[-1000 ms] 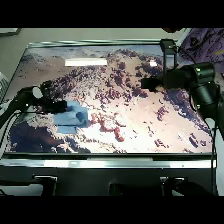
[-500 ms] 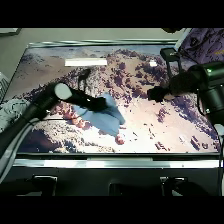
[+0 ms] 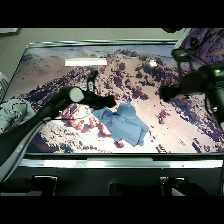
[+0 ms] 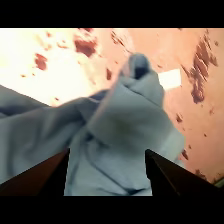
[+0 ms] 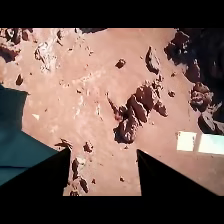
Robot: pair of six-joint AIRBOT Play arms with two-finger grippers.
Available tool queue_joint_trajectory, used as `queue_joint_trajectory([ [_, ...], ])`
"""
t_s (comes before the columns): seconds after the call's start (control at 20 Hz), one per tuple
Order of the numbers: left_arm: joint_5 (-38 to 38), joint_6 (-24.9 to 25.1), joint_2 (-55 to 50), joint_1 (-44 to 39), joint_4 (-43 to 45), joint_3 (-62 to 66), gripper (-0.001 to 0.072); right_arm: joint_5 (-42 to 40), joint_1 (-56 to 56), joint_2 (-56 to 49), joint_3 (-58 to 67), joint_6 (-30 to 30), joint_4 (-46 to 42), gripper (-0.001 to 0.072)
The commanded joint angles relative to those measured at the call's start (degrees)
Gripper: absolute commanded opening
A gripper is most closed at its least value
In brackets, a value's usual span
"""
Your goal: Fold the clothes and pants, and hang the long-sleeved shirts on hangers.
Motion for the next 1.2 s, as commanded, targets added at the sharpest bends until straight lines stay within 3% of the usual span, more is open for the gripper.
queue_joint_trajectory([
  [0.0,-9.6,0.7,4.4,12.0,5.5,0.5,0.0544,2.8,-15.6,0.0,-7.0,0.0,16.0,0.0502],
  [0.2,-13.8,1.2,4.9,22.5,5.2,0.5,0.0543,4.3,-26.5,0.0,-30.0,-11.2,38.5,0.0506],
  [0.3,-13.7,1.2,4.9,24.6,5.2,0.4,0.0542,7.3,-25.3,0.0,-38.6,-17.1,45.5,0.0596],
  [0.55,-13.7,1.2,4.9,25.7,5.2,0.4,0.0542,21.2,-18.0,-0.8,-46.1,-21.1,48.8,0.0601],
  [0.8,-13.7,1.1,4.9,25.5,5.2,0.4,0.0542,25.3,-12.8,-7.8,-46.0,-25.3,54.4,0.058],
  [0.9,-15.4,0.5,4.6,25.7,4.8,0.4,0.0542,27.0,-12.2,-8.7,-46.0,-26.5,54.5,0.036],
  [1.0,-16.6,2.1,2.6,26.6,1.8,-0.1,0.0542,26.7,-12.4,-8.1,-44.9,-26.8,53.9,0.0028],
  [1.15,-14.0,13.4,-2.3,27.8,-11.4,-2.8,0.0541,24.2,-12.4,-5.7,-42.4,-26.8,53.2,0.0032],
])
